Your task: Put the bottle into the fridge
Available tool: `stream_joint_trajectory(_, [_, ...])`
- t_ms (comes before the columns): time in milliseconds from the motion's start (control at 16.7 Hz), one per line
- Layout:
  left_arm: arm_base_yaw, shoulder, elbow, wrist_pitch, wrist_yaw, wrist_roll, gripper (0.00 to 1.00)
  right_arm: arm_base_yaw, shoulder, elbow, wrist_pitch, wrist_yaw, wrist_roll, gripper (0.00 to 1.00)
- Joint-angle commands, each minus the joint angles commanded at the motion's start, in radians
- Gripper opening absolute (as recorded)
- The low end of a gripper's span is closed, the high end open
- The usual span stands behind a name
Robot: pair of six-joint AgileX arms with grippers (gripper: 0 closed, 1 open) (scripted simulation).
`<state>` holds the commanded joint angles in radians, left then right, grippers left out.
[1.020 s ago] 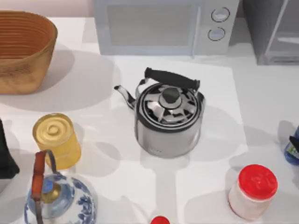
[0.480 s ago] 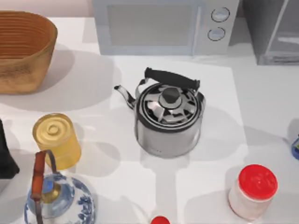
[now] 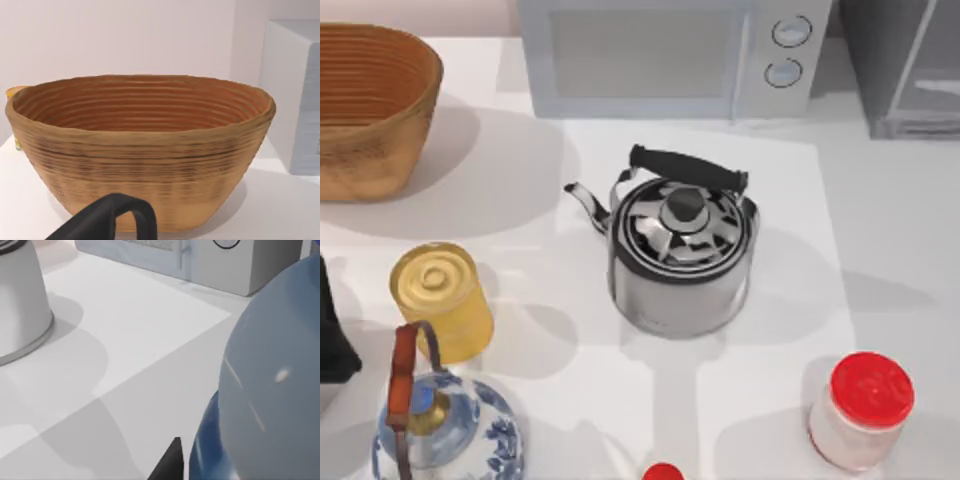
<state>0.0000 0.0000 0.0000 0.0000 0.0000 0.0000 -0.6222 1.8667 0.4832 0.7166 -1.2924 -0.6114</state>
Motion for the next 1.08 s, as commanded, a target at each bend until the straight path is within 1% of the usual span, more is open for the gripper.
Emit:
stream_joint_trajectory(300, [0.000,0.000,0.000,0.000,0.000,0.000,1.00,-0.076,-0.083,0.089,-0.350,-0.084,-0.224,0.01])
stream_joint_trajectory(540, [0.000,0.000,0.000,0.000,0.000,0.000,1.00,-0.110,-0.110,0.121,-0.527,-0.133,-0.353,0.01])
stream_joint_trajectory(660, [0.000,0.000,0.000,0.000,0.000,0.000,1.00,-0.116,-0.111,0.125,-0.560,-0.146,-0.383,0.01])
stream_joint_trajectory(900, [0.000,0.000,0.000,0.000,0.000,0.000,1.00,-0.116,-0.111,0.125,-0.562,-0.147,-0.385,0.01])
stream_joint_trajectory(960, [0.000,0.000,0.000,0.000,0.000,0.000,1.00,-0.072,-0.164,0.056,-0.562,-0.145,-0.383,0.01])
stream_joint_trajectory(1080, [0.000,0.000,0.000,0.000,0.000,0.000,1.00,-0.065,-0.174,0.048,-0.562,-0.136,-0.373,0.01])
